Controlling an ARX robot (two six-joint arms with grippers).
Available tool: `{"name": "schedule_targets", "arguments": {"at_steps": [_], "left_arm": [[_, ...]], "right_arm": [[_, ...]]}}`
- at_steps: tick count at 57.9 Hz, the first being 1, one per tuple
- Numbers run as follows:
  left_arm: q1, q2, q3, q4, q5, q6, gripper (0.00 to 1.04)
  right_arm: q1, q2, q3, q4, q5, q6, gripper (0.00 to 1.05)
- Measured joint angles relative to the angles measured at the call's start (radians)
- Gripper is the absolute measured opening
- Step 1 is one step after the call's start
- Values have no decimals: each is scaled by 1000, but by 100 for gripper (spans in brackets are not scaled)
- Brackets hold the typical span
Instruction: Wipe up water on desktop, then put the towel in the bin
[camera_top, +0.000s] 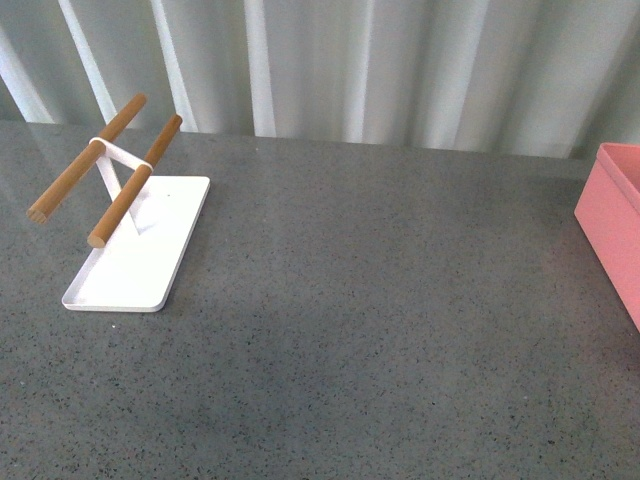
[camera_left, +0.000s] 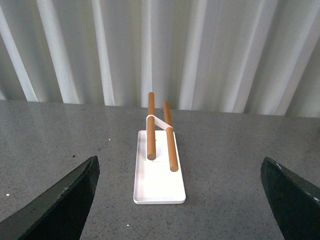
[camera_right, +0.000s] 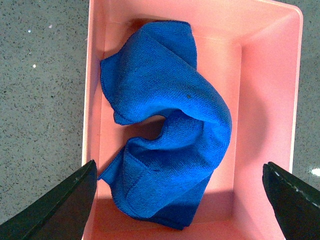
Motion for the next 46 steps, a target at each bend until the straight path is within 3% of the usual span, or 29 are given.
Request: {"name": "schedule_targets", "arguments": {"at_steps": [6,9,12,16,30,46], "left_arm": [[0,0,0,0,-3,0,98],[0,0,0,0,0,0,98],[0,0,0,0,0,0,98],[0,0,0,0,0,0,98],[0,0,0,0,0,0,98],[0,0,0,0,0,0,98]], "right_arm": [[-2,-101,-306,563,-277,130,78],[6,-140,-431,787,-298,160,71],[25,-195,-612,1164,-297,187,59],[45,-272,-737,1385,-284,201,45],[92,-446,-996,1476,-238,210,3],[130,-630,-1164,1471,-206,212,3]]}}
